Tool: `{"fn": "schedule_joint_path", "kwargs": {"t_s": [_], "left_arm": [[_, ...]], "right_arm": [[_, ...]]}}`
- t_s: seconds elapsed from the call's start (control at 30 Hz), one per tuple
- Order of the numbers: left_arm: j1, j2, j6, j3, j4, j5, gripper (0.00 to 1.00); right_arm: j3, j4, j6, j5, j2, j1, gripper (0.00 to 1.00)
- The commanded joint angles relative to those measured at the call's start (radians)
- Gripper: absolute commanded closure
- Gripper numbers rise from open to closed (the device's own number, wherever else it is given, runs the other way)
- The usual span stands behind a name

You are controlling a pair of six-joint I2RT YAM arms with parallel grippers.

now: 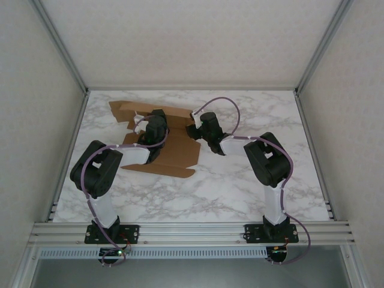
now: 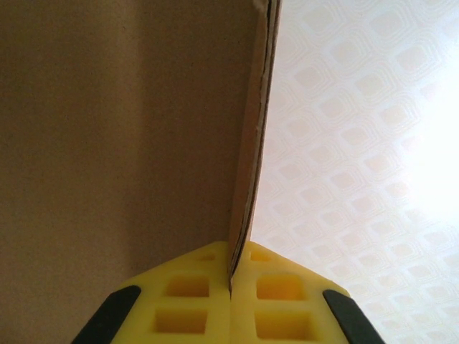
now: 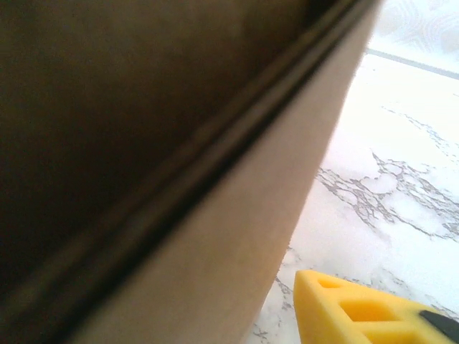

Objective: Fold the paper box

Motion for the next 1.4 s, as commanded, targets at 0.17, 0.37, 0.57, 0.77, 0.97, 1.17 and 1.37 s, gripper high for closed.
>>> {"fn": "schedule_joint_path", "kwargs": {"t_s": [0.17, 0.37, 0.57, 0.77, 0.97, 1.17, 1.37], "left_arm": [[-0.019, 0.012, -0.035, -0.014, -0.204, 0.034, 1.0], [-0.032, 0.009, -0.051, 0.006, -0.246, 0.024, 1.0], [-0.039, 0.01, -0.076, 0.027, -0.297, 0.011, 0.99], [-0.039, 0.016, -0.09, 0.048, -0.331, 0.002, 0.99], [-0.041, 0.025, -0.107, 0.057, -0.351, -0.002, 0.99], [-0.044, 0.023, -0.112, 0.061, -0.364, -0.009, 0.99], [-0.047, 0.02, -0.117, 0.066, -0.374, -0.014, 0.99]], "right_arm": [[0.11, -0.125, 0.009, 0.138, 0.034, 0.001, 0.68], [0.183, -0.188, 0.019, 0.22, 0.069, 0.013, 0.79], [0.267, -0.269, 0.044, 0.343, 0.115, 0.04, 0.83], [0.403, -0.436, 0.152, 0.595, 0.19, 0.073, 0.95], [0.45, -0.486, 0.211, 0.647, 0.219, 0.098, 1.0], [0.513, -0.581, 0.26, 0.706, 0.246, 0.106, 1.0], [0.561, -0.681, 0.327, 0.777, 0.264, 0.109, 1.0]]}}
